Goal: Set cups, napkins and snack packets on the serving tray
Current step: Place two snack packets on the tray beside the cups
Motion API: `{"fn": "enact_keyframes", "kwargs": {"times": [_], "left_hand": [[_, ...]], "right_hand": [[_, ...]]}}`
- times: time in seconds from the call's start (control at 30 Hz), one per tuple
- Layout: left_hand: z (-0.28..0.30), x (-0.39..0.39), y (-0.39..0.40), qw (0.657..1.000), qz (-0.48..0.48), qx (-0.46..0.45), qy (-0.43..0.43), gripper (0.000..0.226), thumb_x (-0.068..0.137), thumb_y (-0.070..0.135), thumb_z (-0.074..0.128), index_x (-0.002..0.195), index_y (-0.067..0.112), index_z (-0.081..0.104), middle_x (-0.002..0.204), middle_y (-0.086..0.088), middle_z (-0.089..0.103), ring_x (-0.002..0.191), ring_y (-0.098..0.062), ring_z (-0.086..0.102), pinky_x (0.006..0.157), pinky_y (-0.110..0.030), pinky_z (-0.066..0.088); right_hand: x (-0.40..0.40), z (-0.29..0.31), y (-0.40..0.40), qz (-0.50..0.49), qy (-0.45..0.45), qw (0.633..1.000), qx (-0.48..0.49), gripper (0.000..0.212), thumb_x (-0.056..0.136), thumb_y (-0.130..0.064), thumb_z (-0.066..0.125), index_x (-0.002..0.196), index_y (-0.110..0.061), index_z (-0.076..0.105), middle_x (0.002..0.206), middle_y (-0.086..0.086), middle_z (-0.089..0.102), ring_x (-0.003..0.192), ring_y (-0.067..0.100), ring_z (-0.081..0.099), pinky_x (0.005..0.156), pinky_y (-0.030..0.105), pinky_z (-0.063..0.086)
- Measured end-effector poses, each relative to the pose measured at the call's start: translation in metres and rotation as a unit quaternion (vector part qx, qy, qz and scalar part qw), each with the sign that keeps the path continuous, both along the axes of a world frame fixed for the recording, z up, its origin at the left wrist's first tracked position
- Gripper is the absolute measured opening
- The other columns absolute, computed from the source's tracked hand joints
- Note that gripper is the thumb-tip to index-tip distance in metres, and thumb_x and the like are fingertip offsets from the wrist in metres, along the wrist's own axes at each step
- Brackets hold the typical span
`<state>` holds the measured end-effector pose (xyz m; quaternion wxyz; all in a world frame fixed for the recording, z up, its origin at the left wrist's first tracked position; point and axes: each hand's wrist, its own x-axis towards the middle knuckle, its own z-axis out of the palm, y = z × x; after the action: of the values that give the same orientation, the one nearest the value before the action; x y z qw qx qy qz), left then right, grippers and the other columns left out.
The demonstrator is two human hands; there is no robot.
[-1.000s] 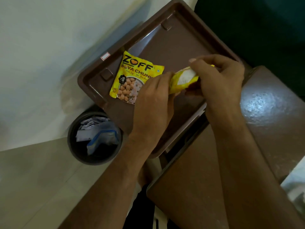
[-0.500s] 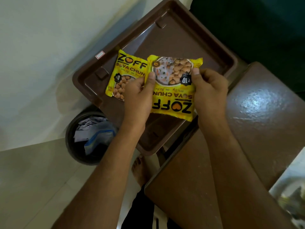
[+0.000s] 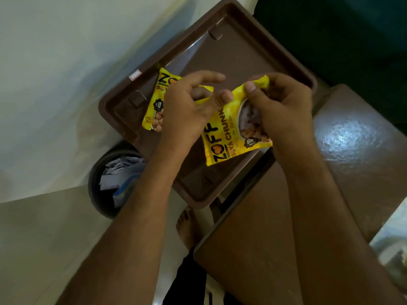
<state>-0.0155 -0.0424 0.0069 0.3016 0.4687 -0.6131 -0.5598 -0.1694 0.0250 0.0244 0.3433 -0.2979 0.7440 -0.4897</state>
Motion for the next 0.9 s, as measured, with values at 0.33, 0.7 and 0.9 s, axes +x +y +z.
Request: {"fn": "enact_keyframes", "kwargs": {"times": [0.33,0.7,0.9], "left_hand": [[-0.015,0.023,0.026,0.941,0.109,0.294,0.128,0.016,0.106,0.017,0.059,0.117,0.015,0.069,0.116,-0.008,0.078,0.111,-0.029,0.075,0.082,-0.039,0.063],[-0.005,0.007,0.006,0.959,0.098,0.253,0.088,0.015,0.100,0.017,0.058,0.097,0.010,0.071,0.103,-0.015,0.077,0.101,-0.032,0.074,0.097,-0.052,0.059],[-0.018,0.020,0.000,0.979,0.176,0.089,-0.054,0.017,0.093,0.025,0.070,0.109,0.023,0.070,0.103,-0.001,0.076,0.099,-0.015,0.074,0.093,-0.036,0.061]], "right_hand": [[0.008,-0.009,0.012,-0.164,-0.176,0.969,0.053,0.009,0.100,-0.012,0.067,0.109,-0.011,0.068,0.102,0.004,0.073,0.082,0.012,0.076,0.064,0.028,0.058],[0.001,-0.012,0.019,0.213,-0.034,0.974,-0.065,0.083,0.093,-0.011,0.079,0.160,-0.015,0.031,0.157,0.006,0.045,0.124,0.025,0.069,0.094,0.043,0.063],[0.007,-0.027,0.021,0.120,-0.040,0.992,-0.019,0.028,0.092,0.002,0.075,0.111,-0.018,0.077,0.115,-0.004,0.076,0.117,0.016,0.072,0.095,0.046,0.063]]}}
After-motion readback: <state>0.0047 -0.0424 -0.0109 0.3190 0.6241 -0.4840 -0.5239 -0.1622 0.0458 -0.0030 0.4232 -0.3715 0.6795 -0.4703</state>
